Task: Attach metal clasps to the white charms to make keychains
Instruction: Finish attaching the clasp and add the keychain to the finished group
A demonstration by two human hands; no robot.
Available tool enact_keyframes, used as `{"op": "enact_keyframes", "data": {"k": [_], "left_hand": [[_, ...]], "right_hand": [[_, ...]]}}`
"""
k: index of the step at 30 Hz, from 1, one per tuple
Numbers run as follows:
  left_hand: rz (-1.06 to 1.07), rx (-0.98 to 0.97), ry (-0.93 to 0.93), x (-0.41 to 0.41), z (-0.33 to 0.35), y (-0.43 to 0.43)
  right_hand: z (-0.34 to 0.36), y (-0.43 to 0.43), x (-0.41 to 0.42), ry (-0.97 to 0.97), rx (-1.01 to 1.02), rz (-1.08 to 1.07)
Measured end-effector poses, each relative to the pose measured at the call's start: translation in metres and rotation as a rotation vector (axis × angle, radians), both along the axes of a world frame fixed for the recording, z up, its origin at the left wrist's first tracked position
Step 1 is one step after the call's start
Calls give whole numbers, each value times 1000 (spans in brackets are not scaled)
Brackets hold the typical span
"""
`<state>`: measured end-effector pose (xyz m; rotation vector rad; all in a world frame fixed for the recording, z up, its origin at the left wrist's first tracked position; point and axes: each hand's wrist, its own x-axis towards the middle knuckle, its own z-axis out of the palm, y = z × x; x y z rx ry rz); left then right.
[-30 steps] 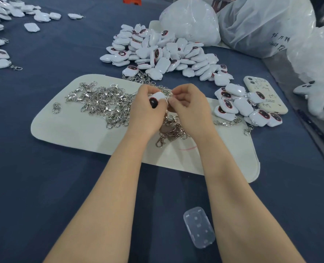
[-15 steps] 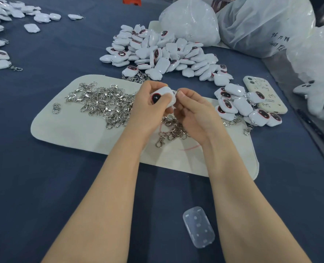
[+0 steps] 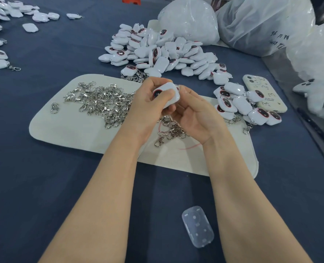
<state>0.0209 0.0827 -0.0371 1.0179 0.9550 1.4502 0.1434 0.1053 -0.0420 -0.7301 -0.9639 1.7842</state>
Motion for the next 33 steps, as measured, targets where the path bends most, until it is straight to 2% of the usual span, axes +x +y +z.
{"op": "enact_keyframes", "data": {"k": [8,12,16,18,23,26,33], "left_hand": [[22,43,131,1,-2,0],[100,26,135,1,-3,2],[184,6,124,1,-4,2],[228,5,188,0,-5,3],[302,41,613,-1,-11,9],[314,34,730,1,-14,10],[378,49,711,-1,-14,13]], "right_hand": [[3,2,5,-55,-3,-11],[2,3,5,-92,1,-43],[1,4,1,-311,76,-182],[1,4,-1,-439,113,-268],[5,4,-5,-687,302,-352],[9,3,-8,-779,409,-340],[5,4,-14,-912,486,-423]]}}
